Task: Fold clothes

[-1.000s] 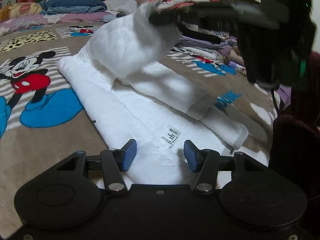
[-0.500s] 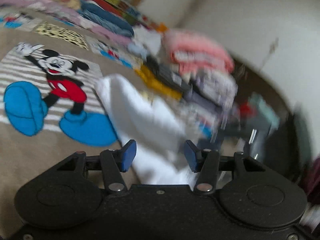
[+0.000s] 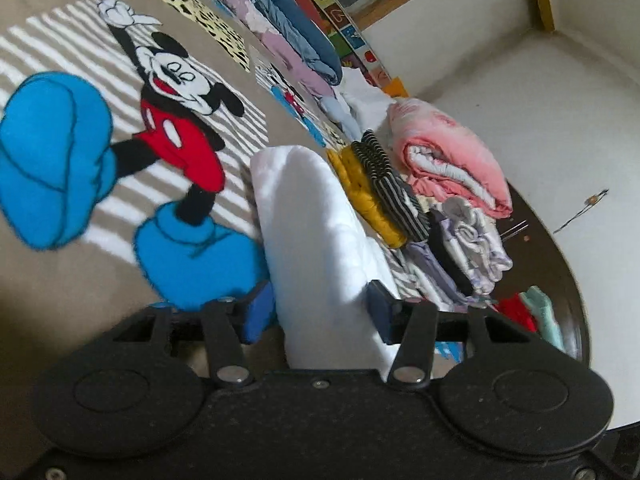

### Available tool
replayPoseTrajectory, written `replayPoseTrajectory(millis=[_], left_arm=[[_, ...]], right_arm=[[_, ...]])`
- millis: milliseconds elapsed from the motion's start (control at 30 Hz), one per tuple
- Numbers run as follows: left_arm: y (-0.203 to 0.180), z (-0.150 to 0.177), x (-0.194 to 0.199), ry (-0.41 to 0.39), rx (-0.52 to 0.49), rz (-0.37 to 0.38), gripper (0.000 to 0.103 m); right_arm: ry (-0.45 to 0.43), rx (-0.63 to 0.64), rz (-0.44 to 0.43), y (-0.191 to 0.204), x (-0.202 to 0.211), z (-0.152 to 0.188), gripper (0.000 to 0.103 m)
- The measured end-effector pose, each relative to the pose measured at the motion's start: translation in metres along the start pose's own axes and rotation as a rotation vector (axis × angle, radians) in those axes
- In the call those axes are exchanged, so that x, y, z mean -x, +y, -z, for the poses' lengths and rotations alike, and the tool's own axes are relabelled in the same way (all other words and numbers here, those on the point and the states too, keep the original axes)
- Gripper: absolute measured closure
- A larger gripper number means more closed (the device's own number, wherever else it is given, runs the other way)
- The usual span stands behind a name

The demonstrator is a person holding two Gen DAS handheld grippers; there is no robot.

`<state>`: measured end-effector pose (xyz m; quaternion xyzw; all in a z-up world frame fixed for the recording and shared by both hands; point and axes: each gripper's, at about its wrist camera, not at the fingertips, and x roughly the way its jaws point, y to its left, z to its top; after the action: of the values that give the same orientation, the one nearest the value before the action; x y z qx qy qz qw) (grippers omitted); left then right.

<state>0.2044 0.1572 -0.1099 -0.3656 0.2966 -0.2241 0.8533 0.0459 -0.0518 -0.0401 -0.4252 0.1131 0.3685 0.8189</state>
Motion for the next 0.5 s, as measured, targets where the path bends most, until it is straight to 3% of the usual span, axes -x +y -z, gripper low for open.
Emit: replayPoseTrajectory(millis=[100, 200, 233, 267, 300, 400, 467, 500], left_arm=[[-0.005, -0.001, -0.005, 0.027, -0.03, -0.005, 0.071], [-0.003, 0.0, -0.007, 0.024, -0.016, 0.015, 0.089], [0.002, -0.001, -0.007, 0.013, 0.025, 0.045, 0.091], [0.007, -0.002, -0.007, 0.001, 0.069, 0.078, 0.091], [0.012, -0.003, -0.007, -0.01, 0.114, 0.112, 0.091], [0.018, -0.005, -0.008, -0.047, 0.237, 0.254, 0.091], [0.018, -0.005, -0.012, -0.045, 0.282, 0.308, 0.091], [0.018, -0.004, -0.014, -0.025, 0.279, 0.286, 0.091]], right_arm=[[0.028, -0.001, 0.036, 0.0, -0.007, 0.004, 0.053], [0.053, -0.015, 0.016, -0.001, -0.021, 0.008, 0.055], [0.066, -0.032, -0.008, -0.004, -0.027, 0.008, 0.062], [0.082, -0.056, -0.014, -0.007, -0.032, 0.008, 0.09], [0.099, -0.08, -0.019, -0.01, -0.036, 0.007, 0.097], [0.052, -0.069, 0.051, -0.015, -0.022, -0.001, 0.097], [0.022, -0.02, 0.093, -0.016, -0.006, -0.007, 0.097], [0.016, 0.008, 0.109, -0.016, 0.0, -0.01, 0.097]])
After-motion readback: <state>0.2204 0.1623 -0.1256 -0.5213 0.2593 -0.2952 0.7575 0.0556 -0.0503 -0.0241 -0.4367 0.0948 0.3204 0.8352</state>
